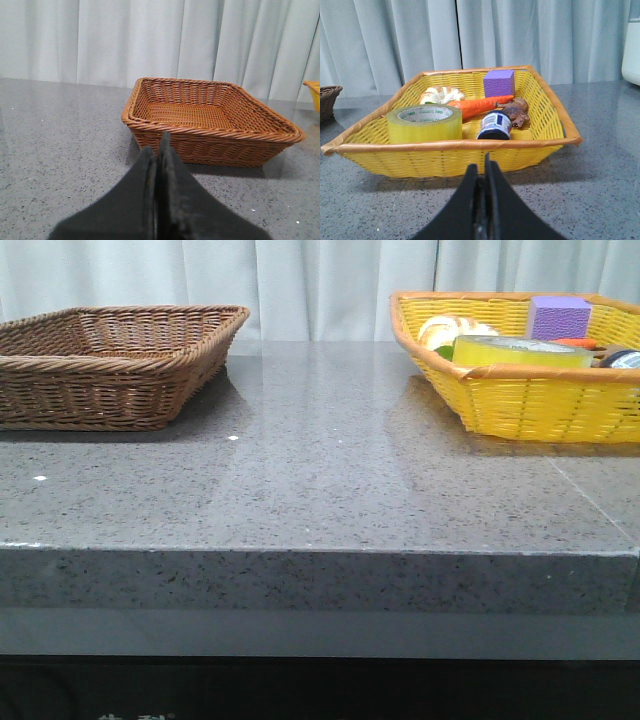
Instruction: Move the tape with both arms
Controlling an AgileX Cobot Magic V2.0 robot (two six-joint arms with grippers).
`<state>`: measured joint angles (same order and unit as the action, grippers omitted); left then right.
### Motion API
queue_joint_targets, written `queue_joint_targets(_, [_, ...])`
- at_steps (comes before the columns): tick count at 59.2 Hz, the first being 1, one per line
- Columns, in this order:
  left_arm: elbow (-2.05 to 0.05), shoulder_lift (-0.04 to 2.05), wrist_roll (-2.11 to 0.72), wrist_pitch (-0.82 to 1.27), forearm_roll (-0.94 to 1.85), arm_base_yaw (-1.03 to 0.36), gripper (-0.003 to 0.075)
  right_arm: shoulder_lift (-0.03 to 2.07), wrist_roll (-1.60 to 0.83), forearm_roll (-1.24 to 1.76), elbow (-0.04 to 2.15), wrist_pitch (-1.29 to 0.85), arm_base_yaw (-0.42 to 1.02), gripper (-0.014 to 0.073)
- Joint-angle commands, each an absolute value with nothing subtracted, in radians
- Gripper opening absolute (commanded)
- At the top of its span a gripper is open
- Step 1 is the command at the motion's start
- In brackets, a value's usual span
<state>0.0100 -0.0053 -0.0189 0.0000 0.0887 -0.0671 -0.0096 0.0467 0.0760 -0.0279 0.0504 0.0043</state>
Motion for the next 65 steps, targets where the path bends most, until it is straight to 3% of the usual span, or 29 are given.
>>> queue_joint_targets(1, [0.048, -0.024, -0.012, -0.082, 0.096, -0.064, -0.002, -0.037, 0.044, 0.075, -0.002, 0.138, -0.001, -0.0069])
queue_joint_targets(65, [-0.012, -0.024, -0.012, -0.062, 0.096, -0.064, -0.002, -0.037, 0.043, 0.074, 0.06, 0.086, -0.001, -0.0069])
